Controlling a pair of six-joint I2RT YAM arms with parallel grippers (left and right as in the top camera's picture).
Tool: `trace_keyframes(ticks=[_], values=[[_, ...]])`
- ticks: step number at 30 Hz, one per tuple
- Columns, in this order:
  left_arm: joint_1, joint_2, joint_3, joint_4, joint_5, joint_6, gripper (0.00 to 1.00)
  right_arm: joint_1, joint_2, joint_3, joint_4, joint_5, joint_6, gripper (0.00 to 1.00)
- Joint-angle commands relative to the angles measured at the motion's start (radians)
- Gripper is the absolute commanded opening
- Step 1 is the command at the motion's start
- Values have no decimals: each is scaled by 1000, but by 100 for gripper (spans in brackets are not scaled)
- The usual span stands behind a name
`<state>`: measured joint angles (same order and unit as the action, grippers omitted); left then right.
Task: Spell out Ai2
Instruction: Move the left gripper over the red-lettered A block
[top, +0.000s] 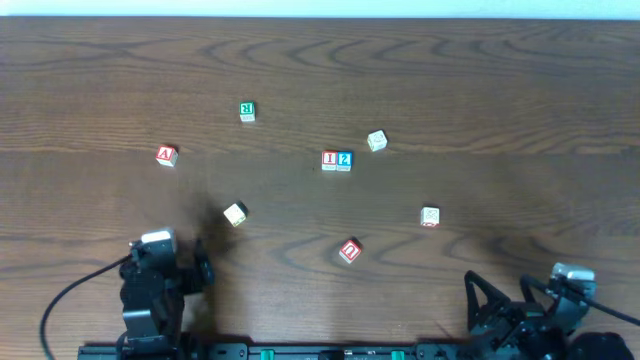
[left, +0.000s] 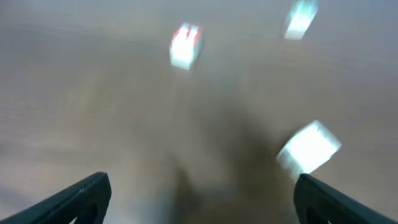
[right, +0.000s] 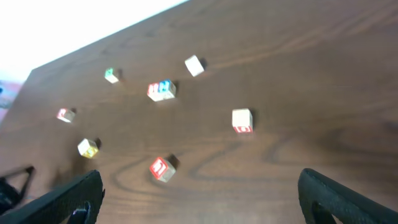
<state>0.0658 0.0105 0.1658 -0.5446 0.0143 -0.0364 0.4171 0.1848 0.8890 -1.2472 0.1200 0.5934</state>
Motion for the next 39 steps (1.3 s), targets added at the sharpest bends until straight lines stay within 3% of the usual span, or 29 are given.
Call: trace_keyframes(ticks=[1,4,7,14,18,23,33,39], values=[[6,-4,-6,105,171,-279,95,3,-5,-7,-27,-5,23,99],[6,-5,-6,137,256,-518,95,3,-5,-7,-58,-5,23,99],[6,-4,-6,142,195,-548,95,3,-5,-7,-84,-5,23,99],[6,-4,-6,149,204,-556,95,3,-5,-7,-108,-5,23,99],[6,4,0,264,222,-463,96,3,-5,-7,-108,-5,23,99],[6,185,135,277,171,-330,97,3,-5,-7,-108,-5,23,99],[6,934,712,34,-137,129,96,3,-5,-7,-108,-5,23,99],[7,1354,986,-84,-120,395,95,3,-5,-7,-108,-5,23,99]])
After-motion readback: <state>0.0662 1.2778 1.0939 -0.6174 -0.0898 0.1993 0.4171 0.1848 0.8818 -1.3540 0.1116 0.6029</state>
